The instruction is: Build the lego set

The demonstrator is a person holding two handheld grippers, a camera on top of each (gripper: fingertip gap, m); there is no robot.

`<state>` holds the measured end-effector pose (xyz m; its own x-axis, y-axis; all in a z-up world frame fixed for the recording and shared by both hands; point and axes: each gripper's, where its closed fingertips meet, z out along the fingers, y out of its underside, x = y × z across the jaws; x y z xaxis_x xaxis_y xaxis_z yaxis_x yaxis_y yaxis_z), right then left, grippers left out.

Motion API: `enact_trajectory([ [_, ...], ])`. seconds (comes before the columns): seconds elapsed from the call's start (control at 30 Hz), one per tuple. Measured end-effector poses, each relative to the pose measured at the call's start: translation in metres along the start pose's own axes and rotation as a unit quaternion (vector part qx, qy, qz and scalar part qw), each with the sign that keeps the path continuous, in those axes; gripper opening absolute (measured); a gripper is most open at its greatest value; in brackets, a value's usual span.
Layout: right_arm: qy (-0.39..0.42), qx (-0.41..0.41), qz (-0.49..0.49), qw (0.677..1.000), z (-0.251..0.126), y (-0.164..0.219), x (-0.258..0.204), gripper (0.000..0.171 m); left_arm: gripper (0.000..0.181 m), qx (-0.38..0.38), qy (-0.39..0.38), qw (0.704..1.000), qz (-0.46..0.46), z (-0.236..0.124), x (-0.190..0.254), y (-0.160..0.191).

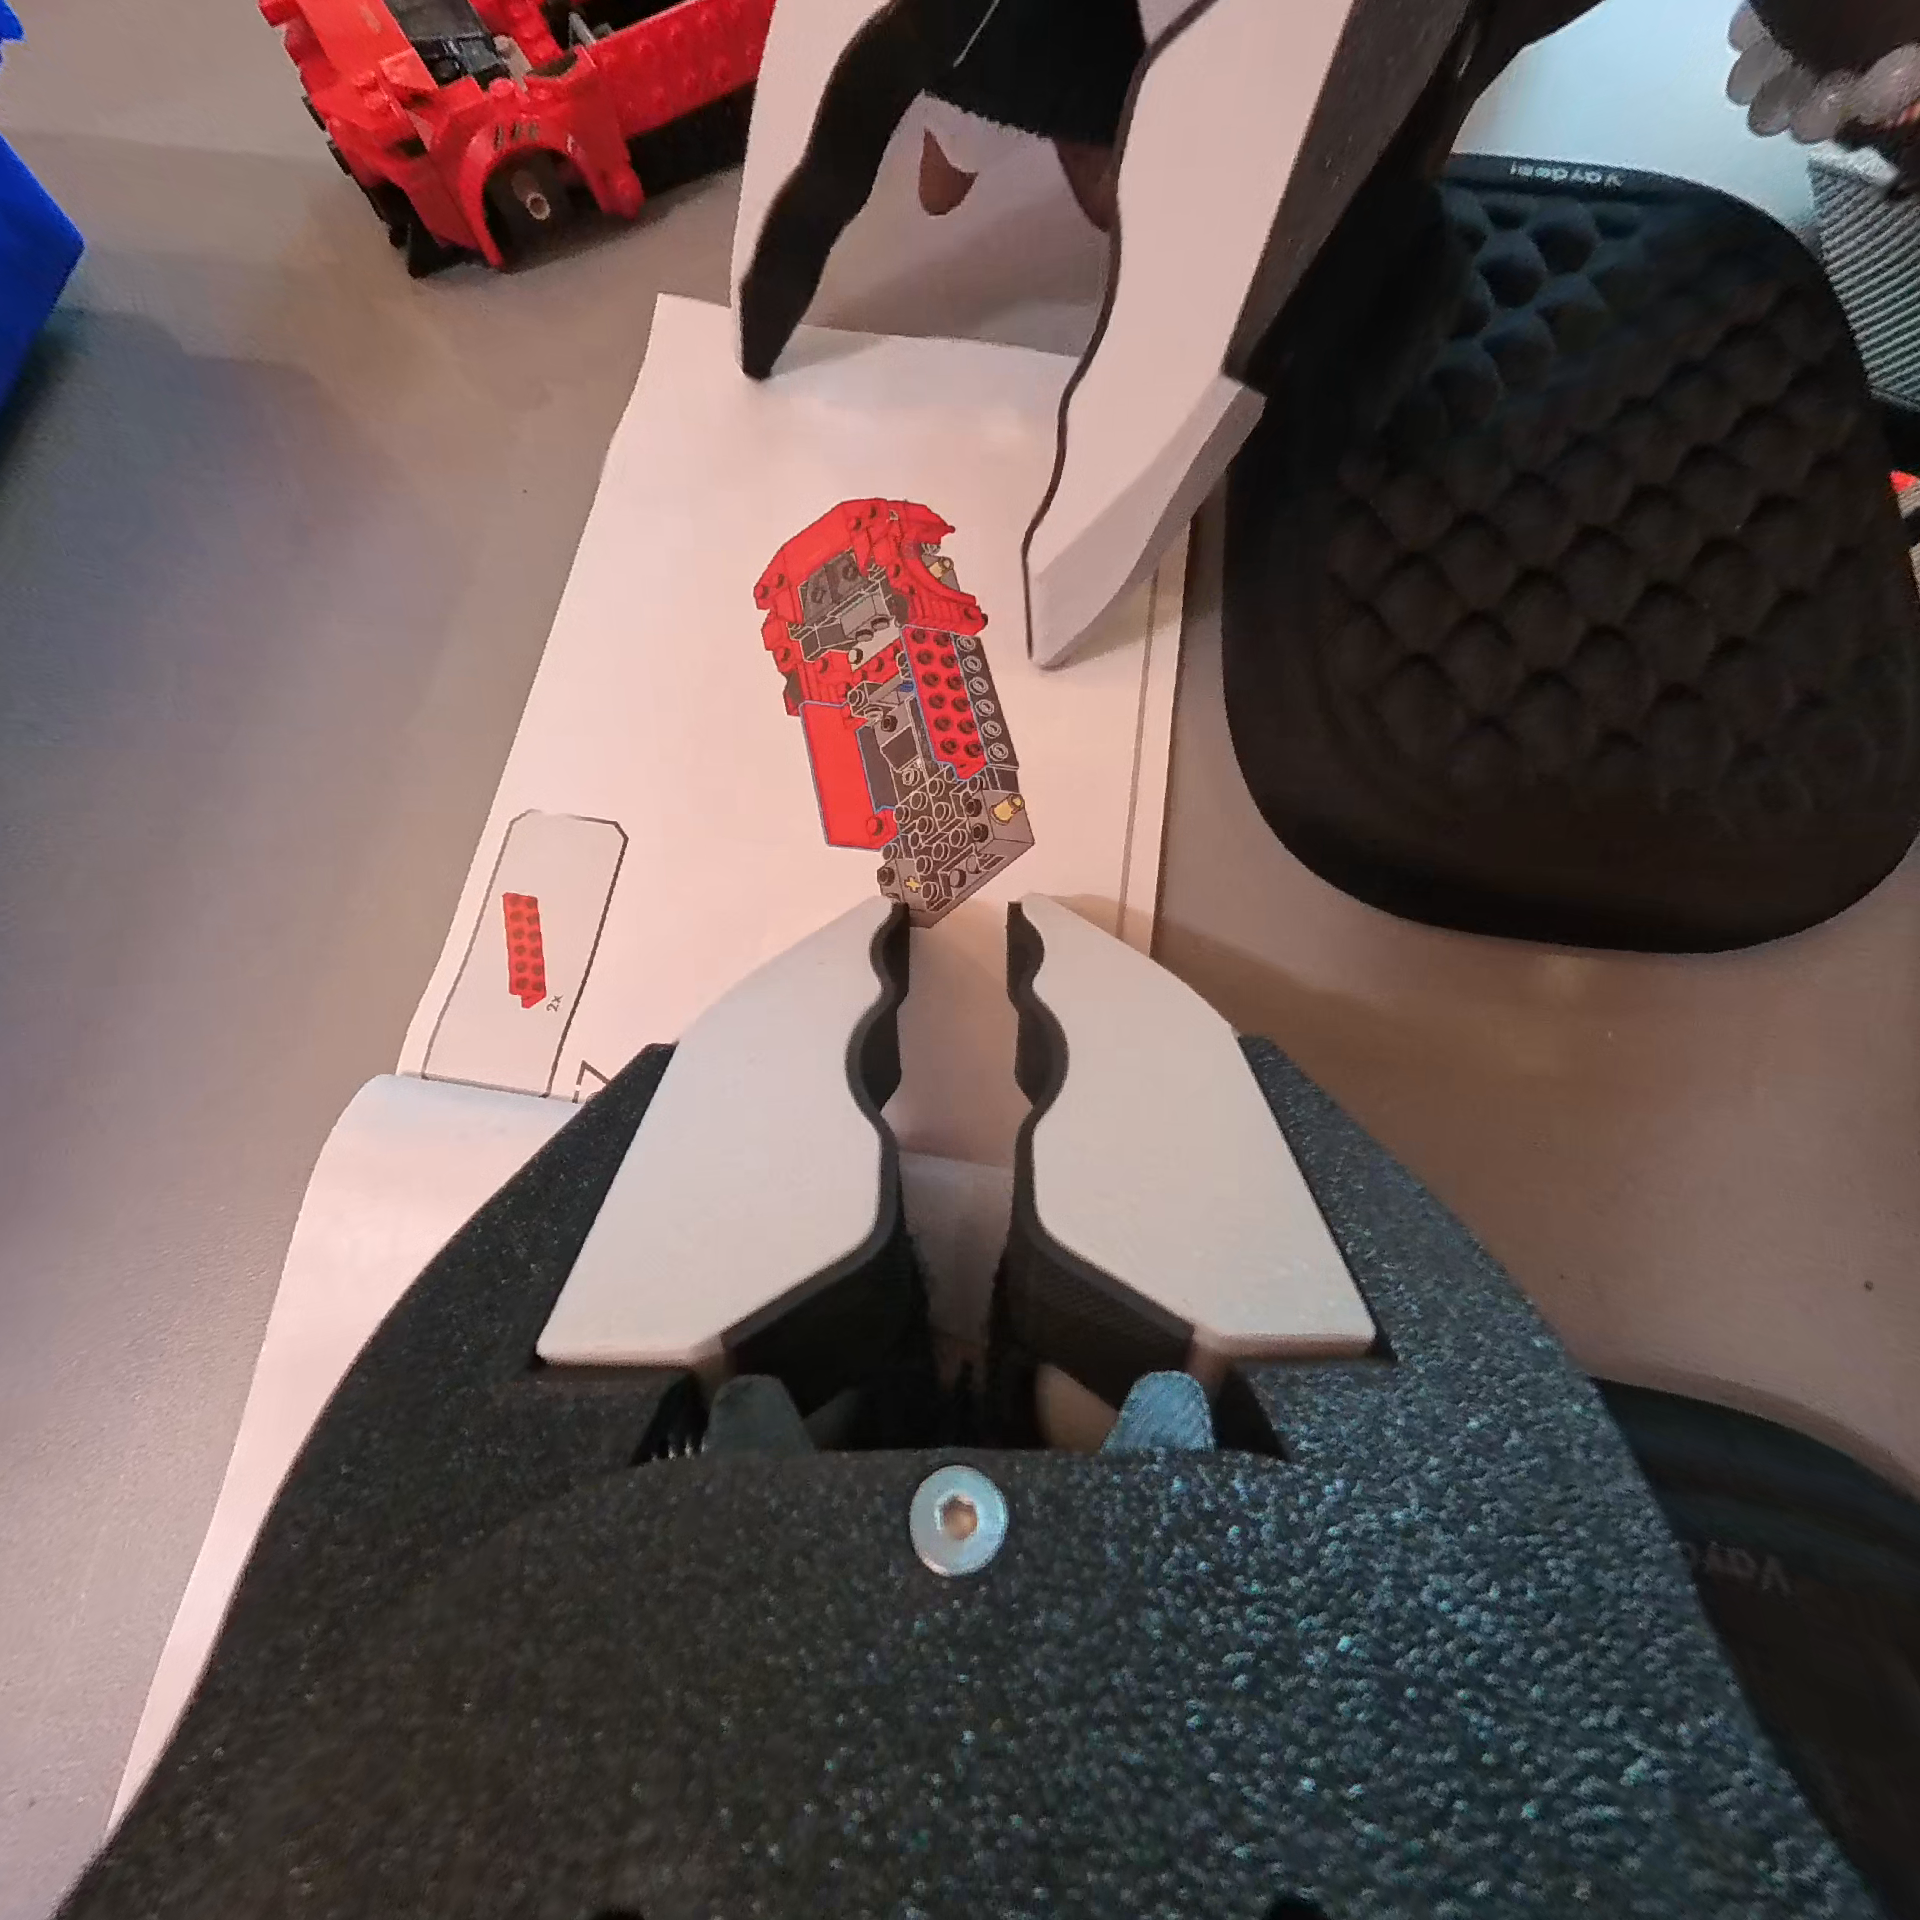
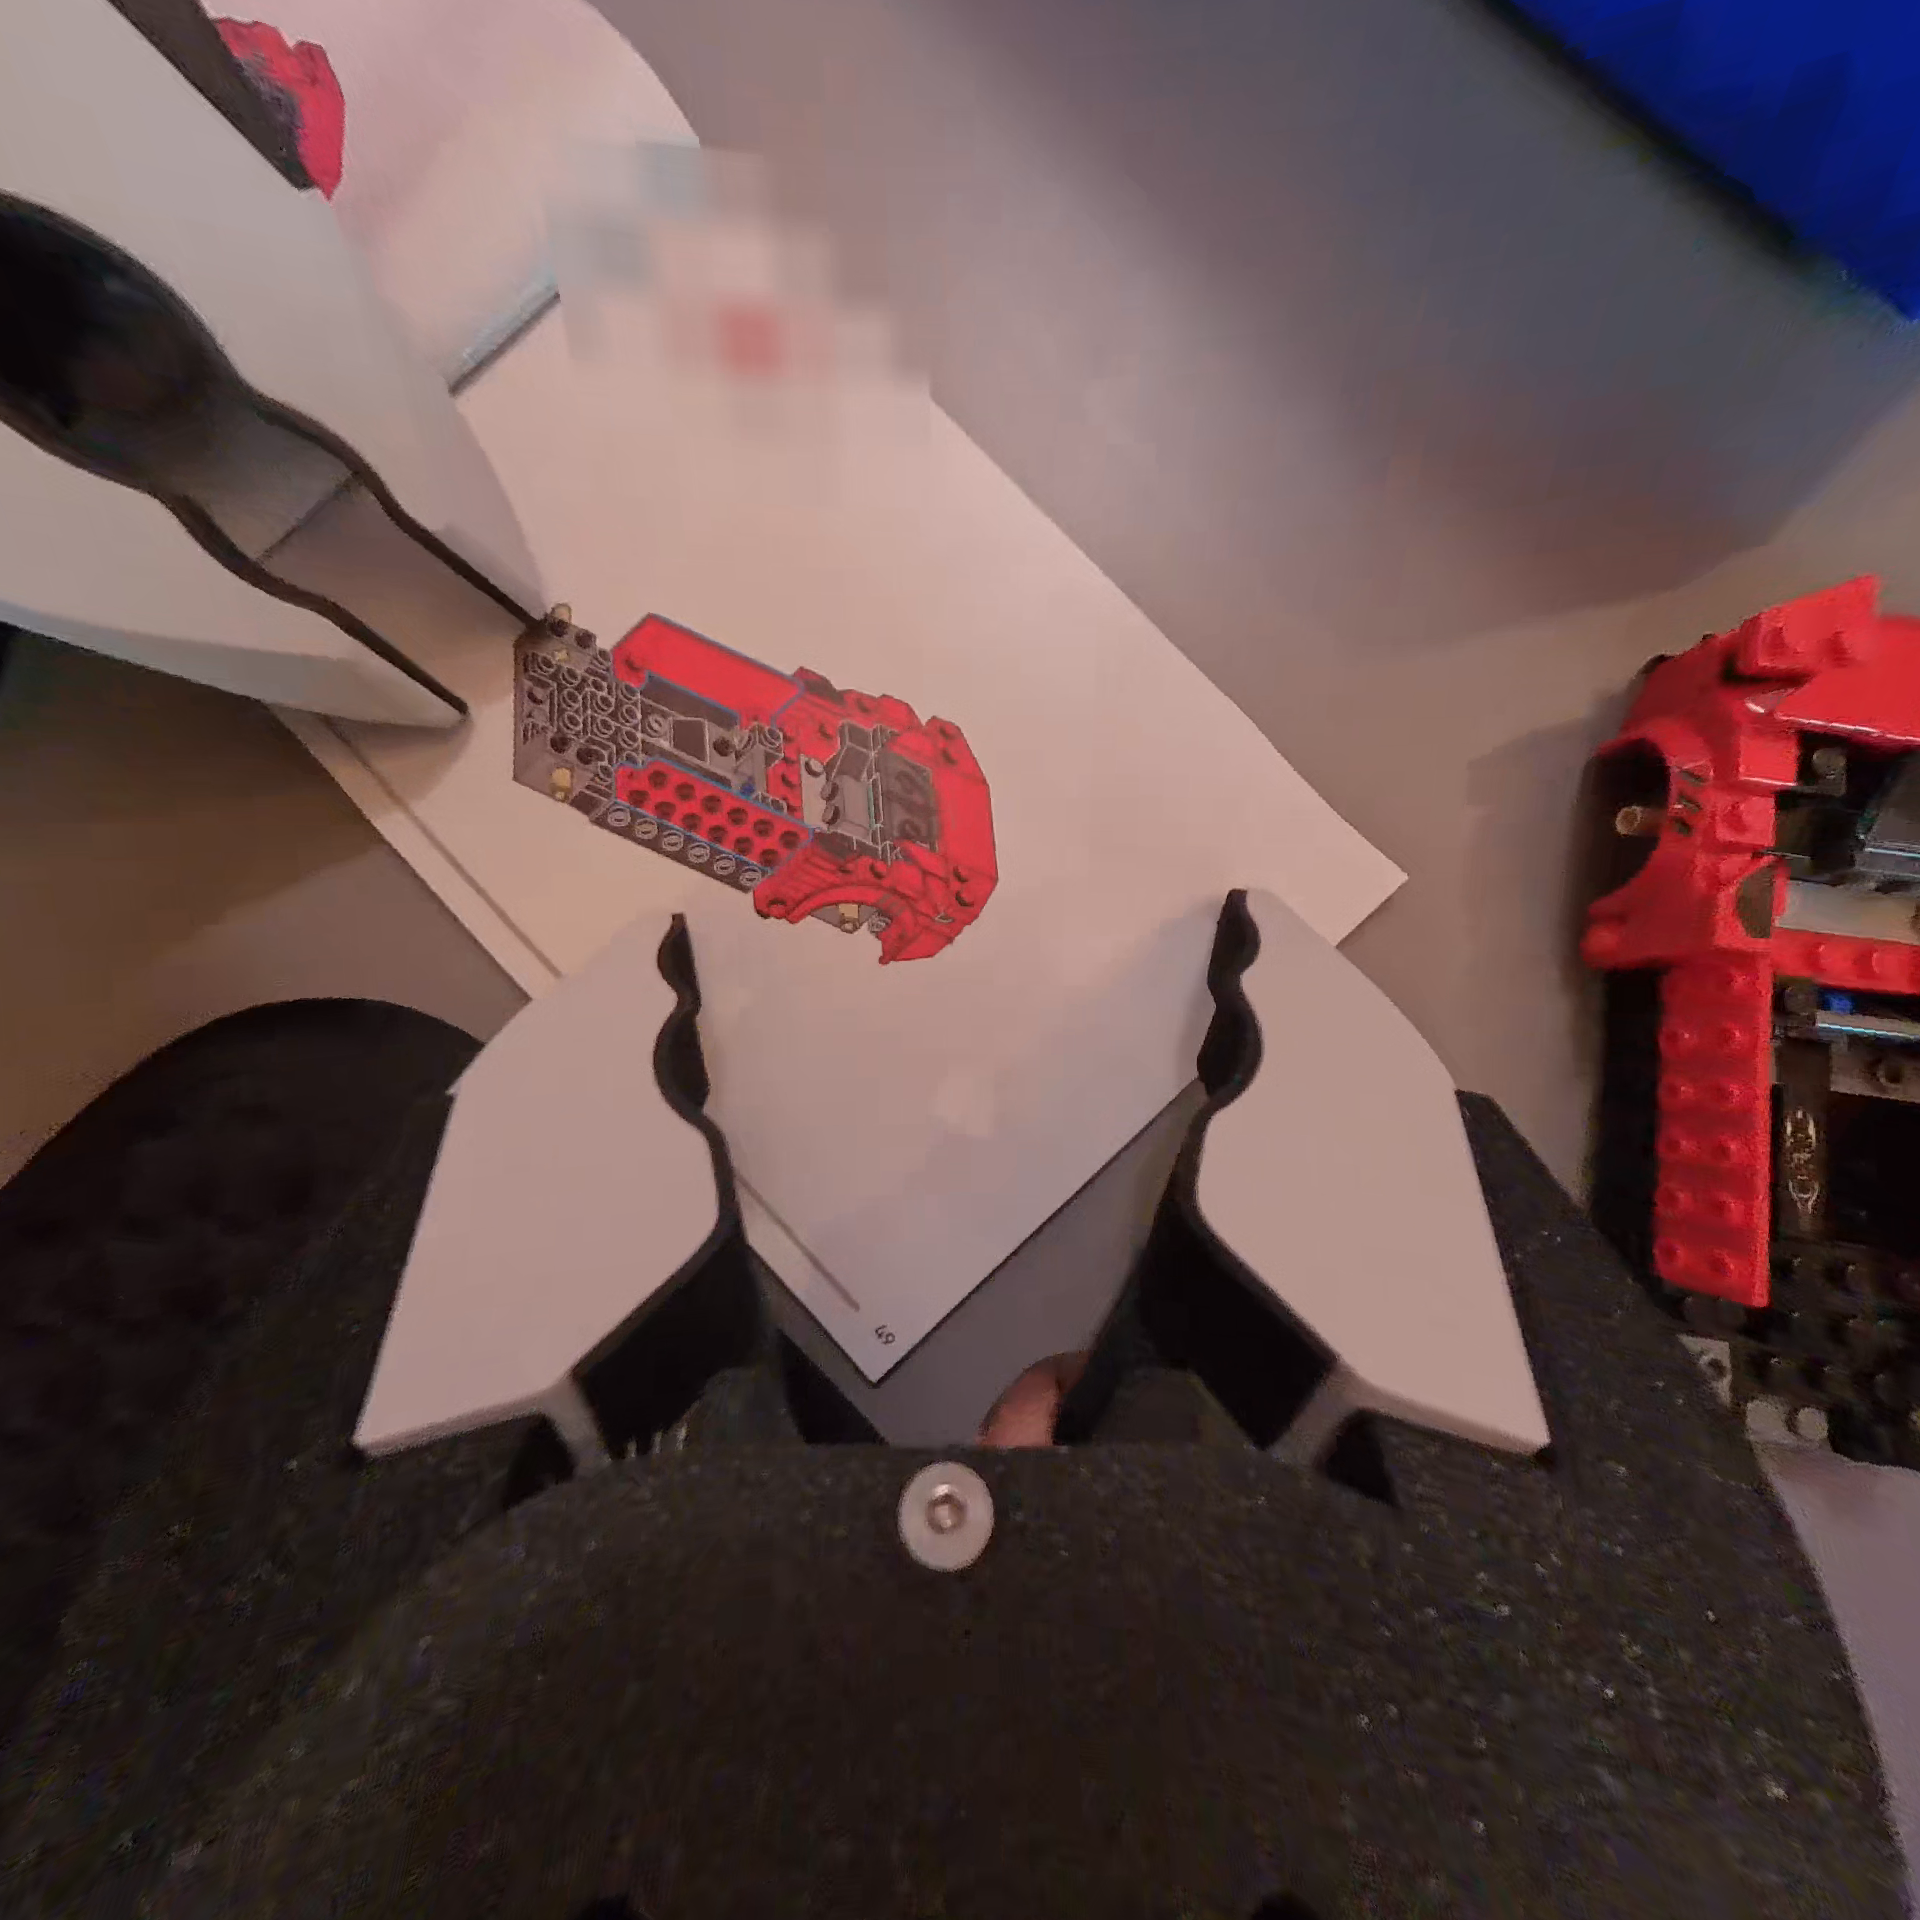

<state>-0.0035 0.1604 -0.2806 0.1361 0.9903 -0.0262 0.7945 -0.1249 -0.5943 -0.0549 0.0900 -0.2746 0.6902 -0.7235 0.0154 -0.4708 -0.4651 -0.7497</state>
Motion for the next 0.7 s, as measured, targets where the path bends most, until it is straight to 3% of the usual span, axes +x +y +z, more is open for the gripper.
enact_trajectory([
  [0.07, -0.004, 0.001, -0.003, 1.0, 0.0, -0.002, -0.004, 0.086, 0.017, 0.0, 0.0, 1.0, 0.0, 0.0, 0.0, 0.0],
  [0.23, -0.043, 0.017, -0.028, 0.999, 0.0, -0.008, -0.023, 0.041, 0.024, 0.006, -0.013, 1.0, -0.004, -0.001, -0.003, -0.001],
  [0.3, -0.068, 0.045, -0.015, 0.997, 0.0, -0.014, -0.03, 0.015, 0.028, 0.027, -0.022, 0.999, -0.01, -0.006, -0.006, -0.006],
  [0.33, -0.071, 0.054, -0.018, 0.996, -0.002, -0.017, -0.031, 0.011, 0.033, 0.049, -0.027, 0.998, -0.013, -0.01, -0.008, -0.01],
  [0.43, -0.054, 0.108, -0.072, 0.99, -0.016, -0.033, -0.039, 0.01, 0.053, 0.132, -0.06, 0.989, 0.012, -0.032, -0.019, -0.032],
  [0.53, -0.016, 0.131, -0.181, 0.975, -0.029, -0.044, -0.052, 0.007, 0.053, 0.178, -0.109, 0.972, 0.106, -0.055, -0.027, -0.053],
  [0.6, 0.019, 0.123, -0.239, 0.963, -0.03, -0.045, -0.056, 0.007, 0.048, 0.154, -0.104, 0.97, 0.16, -0.055, -0.025, -0.055],
  [0.7, 0.02, 0.12, -0.264, 0.957, -0.027, -0.044, -0.065, 0.006, 0.046, 0.078, -0.079, 0.981, 0.159, -0.04, -0.032, -0.04],
])
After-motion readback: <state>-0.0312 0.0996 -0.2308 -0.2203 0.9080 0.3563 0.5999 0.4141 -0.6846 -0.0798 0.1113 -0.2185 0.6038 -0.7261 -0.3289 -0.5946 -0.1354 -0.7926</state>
